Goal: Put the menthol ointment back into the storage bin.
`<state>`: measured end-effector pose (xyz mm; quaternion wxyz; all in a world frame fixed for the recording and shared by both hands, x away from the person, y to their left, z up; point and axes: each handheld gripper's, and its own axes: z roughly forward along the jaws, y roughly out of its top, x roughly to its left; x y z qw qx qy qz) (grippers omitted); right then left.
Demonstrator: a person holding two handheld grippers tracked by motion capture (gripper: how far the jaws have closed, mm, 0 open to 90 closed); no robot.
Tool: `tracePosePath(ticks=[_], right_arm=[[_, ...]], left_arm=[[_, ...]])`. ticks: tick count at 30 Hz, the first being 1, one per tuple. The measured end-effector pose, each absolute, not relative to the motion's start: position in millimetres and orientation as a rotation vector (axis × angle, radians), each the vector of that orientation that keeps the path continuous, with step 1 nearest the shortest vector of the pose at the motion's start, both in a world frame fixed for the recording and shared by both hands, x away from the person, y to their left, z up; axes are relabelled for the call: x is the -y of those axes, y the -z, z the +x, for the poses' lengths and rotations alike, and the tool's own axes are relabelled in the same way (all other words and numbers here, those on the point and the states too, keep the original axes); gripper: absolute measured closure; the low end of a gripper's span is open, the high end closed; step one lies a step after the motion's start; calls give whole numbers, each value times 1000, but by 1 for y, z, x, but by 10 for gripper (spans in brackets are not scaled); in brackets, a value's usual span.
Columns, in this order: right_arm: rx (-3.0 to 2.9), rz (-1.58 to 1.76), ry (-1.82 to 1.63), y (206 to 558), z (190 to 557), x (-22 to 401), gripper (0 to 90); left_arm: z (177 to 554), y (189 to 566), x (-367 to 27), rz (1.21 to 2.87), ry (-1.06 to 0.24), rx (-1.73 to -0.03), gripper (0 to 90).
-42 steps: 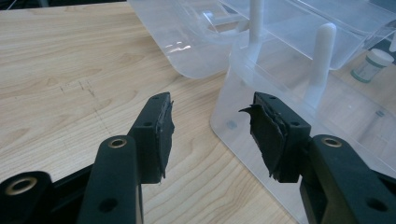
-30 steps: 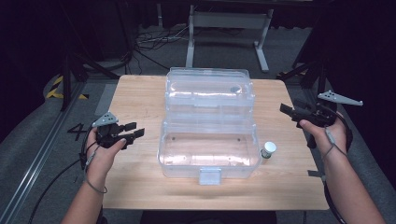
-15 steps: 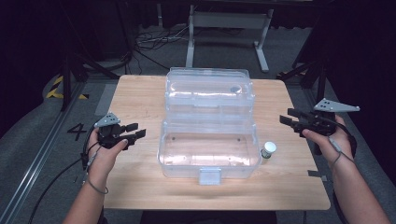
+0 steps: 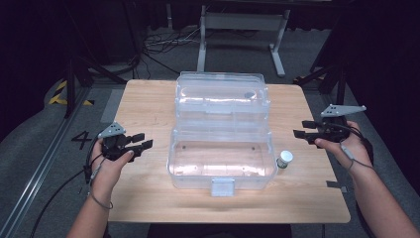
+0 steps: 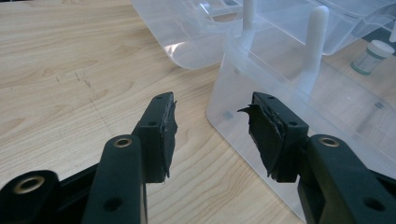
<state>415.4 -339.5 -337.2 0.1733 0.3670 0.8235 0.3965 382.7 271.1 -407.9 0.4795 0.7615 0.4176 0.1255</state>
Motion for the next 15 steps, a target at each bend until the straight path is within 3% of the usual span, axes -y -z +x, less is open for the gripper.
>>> tracePosePath(ticks=[15], right_arm=[[-2475, 913, -1125, 342, 430, 336, 450]], left_arm=[[367, 411, -285, 1842, -324, -1074, 508]])
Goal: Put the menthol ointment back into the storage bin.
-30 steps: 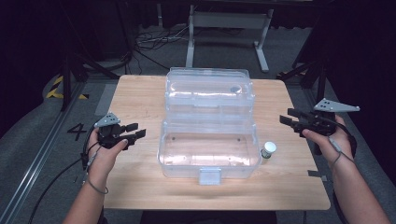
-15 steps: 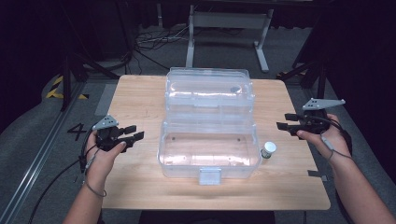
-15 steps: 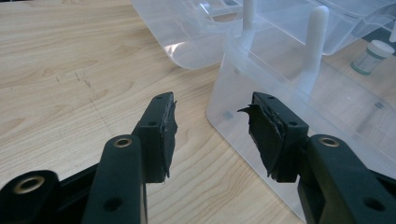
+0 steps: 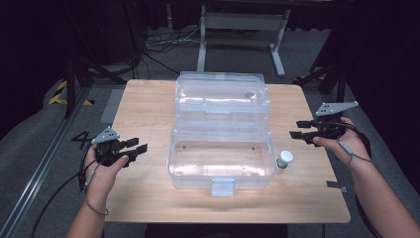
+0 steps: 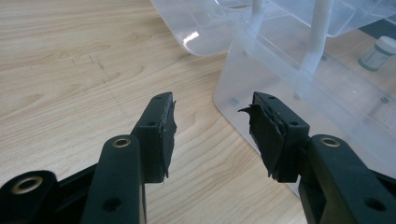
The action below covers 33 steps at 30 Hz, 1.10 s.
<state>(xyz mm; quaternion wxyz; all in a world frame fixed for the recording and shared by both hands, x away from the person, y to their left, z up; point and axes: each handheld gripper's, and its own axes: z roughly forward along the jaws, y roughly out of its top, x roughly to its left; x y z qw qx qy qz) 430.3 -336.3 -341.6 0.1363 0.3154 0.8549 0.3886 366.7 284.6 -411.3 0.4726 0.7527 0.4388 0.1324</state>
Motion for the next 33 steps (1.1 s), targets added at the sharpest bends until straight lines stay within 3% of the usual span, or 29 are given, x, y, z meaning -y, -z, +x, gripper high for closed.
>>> tracePosePath(ticks=[33], right_arm=[[-2815, 586, -831, 343, 462, 314, 482]], left_arm=[[348, 416, -296, 1841, -335, -1141, 492]])
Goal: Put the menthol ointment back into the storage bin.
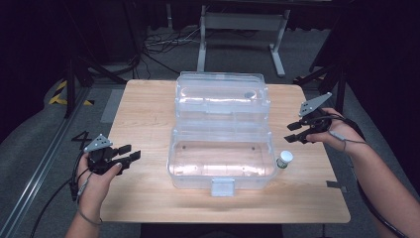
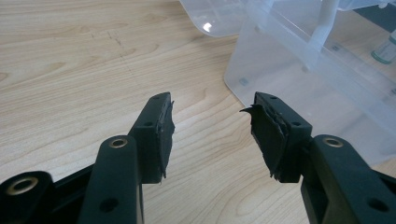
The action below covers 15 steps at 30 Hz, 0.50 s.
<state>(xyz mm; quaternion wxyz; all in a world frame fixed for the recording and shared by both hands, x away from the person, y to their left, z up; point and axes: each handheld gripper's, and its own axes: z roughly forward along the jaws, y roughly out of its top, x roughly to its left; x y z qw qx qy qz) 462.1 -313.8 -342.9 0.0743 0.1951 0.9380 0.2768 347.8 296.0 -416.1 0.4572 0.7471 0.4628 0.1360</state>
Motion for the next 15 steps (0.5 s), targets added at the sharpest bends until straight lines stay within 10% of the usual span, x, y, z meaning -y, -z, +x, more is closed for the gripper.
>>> tracePosePath(ticks=[15], right_arm=[[-2930, 392, -675, 346, 465, 292, 449]], left_arm=[[348, 416, -297, 1845, -337, -1137, 491]])
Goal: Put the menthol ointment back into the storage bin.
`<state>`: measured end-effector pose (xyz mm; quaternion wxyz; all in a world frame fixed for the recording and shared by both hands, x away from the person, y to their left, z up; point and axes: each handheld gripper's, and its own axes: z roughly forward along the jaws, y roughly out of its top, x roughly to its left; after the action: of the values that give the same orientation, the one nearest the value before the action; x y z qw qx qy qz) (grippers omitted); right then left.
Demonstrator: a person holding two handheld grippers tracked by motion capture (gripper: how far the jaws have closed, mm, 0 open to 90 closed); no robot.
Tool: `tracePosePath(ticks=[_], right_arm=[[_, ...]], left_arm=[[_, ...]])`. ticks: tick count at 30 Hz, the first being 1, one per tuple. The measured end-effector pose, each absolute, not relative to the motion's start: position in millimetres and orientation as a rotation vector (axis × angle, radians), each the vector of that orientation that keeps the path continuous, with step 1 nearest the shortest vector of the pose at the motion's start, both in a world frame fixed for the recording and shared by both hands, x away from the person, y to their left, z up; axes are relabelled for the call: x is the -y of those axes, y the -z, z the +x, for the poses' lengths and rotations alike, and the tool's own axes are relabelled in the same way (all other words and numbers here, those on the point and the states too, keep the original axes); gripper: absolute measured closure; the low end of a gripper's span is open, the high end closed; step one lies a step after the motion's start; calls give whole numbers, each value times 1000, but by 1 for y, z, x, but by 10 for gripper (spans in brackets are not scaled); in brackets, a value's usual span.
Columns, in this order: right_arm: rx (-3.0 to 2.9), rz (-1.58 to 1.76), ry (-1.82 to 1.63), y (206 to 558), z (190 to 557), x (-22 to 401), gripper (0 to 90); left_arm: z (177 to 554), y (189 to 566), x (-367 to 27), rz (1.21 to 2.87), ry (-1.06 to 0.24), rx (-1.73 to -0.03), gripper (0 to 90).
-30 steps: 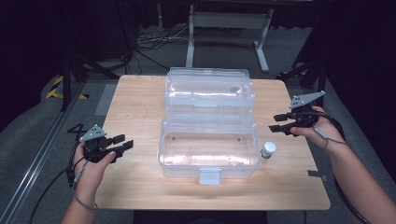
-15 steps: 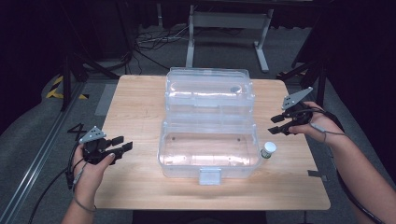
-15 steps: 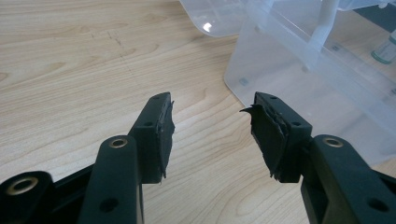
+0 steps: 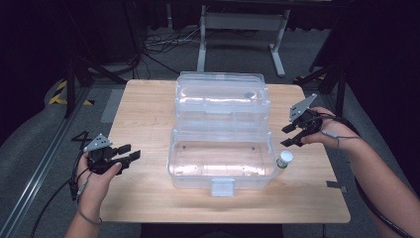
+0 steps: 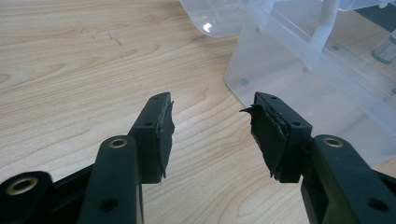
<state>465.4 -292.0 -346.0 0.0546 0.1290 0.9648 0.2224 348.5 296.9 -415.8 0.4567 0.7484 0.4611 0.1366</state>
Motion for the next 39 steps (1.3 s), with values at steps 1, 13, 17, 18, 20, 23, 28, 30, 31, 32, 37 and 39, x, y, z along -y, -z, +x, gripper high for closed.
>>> tracePosePath(ticks=[1, 13, 17, 18, 20, 23, 28, 30, 31, 32, 37, 39], right_arm=[[-2938, 377, -657, 346, 465, 291, 449], [-3018, 254, -495, 355, 458, 287, 416], [-3035, 259, -466, 360, 456, 287, 408], [-3037, 265, -451, 361, 456, 287, 405], [-3037, 269, -445, 363, 456, 287, 397], [-3043, 294, -418, 367, 455, 287, 392], [-3058, 320, -384, 373, 455, 286, 389], [-3061, 329, -382, 375, 455, 286, 385], [-3066, 330, -376, 376, 455, 285, 382], [-3069, 336, -370, 377, 455, 285, 382], [-3079, 345, -330, 382, 454, 283, 380], [-3078, 337, -300, 384, 454, 282, 380]], left_arm=[[348, 416, -297, 1845, -335, -1137, 491], [352, 417, -293, 1859, -333, -1127, 492], [352, 417, -293, 1860, -327, -1125, 492], [352, 417, -292, 1859, -327, -1125, 491], [353, 417, -292, 1861, -327, -1124, 491], [353, 417, -292, 1862, -326, -1123, 491], [353, 417, -291, 1861, -324, -1125, 491], [353, 417, -292, 1863, -326, -1125, 491], [353, 416, -292, 1863, -329, -1123, 491], [353, 416, -293, 1861, -331, -1123, 491], [353, 417, -293, 1861, -327, -1128, 491], [353, 417, -293, 1860, -327, -1128, 491]])
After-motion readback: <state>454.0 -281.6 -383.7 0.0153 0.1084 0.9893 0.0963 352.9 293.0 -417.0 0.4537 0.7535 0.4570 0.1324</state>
